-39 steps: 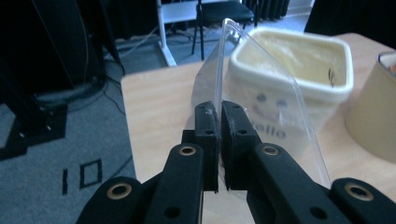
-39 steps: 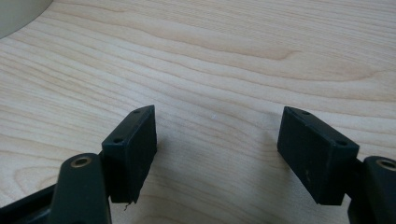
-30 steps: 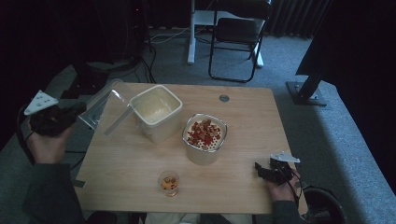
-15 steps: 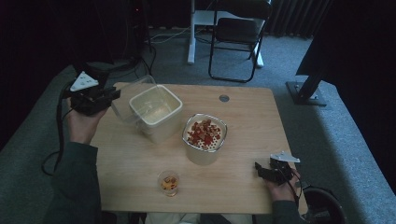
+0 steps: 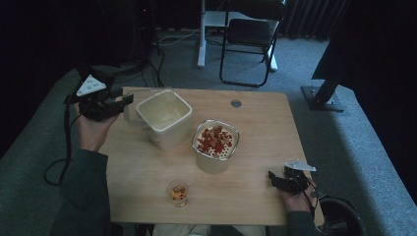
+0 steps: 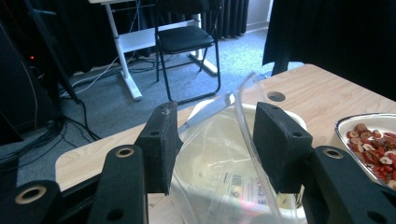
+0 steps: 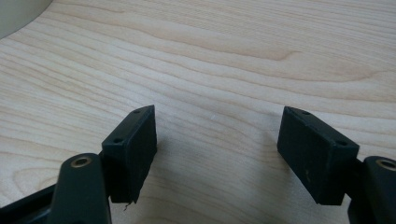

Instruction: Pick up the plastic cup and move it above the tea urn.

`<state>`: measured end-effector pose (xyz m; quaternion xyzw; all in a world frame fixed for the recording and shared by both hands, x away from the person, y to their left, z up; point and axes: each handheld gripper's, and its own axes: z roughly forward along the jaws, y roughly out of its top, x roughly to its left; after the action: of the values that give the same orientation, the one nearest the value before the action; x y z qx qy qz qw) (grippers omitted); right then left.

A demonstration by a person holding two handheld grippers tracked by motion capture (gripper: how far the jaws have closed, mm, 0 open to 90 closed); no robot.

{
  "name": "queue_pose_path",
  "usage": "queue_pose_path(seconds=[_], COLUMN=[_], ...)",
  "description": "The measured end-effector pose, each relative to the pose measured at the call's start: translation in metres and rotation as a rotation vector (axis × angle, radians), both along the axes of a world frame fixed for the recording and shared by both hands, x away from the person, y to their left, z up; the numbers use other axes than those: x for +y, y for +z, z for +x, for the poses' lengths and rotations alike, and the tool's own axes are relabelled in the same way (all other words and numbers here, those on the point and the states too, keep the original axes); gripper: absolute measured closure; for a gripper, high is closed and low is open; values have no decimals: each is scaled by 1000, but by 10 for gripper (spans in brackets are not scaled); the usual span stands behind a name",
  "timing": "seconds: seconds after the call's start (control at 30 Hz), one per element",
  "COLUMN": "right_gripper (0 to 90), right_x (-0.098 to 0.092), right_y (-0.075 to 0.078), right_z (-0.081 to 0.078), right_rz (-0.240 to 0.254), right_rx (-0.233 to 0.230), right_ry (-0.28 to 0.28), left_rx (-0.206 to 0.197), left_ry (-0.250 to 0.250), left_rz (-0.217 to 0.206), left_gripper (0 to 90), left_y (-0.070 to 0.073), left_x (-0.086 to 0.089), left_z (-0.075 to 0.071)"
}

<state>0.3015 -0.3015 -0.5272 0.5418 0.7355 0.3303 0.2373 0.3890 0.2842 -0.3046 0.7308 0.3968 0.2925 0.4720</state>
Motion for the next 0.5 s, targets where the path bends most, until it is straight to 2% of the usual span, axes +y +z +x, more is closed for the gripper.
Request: queue_pose_path(seconds=[0.3,0.5], right_gripper=[278,278], right_x=[0,0], right_y=[0,0], right_z=[0,0], right_rz=[1,0], right_rx=[0,0], right_ry=[0,0], left_rx=[-2,4], left_ry=[-6,-10], left_rz=[-18,-8], left_gripper=[480,476], left_y=[-1,-4], left_x=[-2,-6], left_z=[0,1])
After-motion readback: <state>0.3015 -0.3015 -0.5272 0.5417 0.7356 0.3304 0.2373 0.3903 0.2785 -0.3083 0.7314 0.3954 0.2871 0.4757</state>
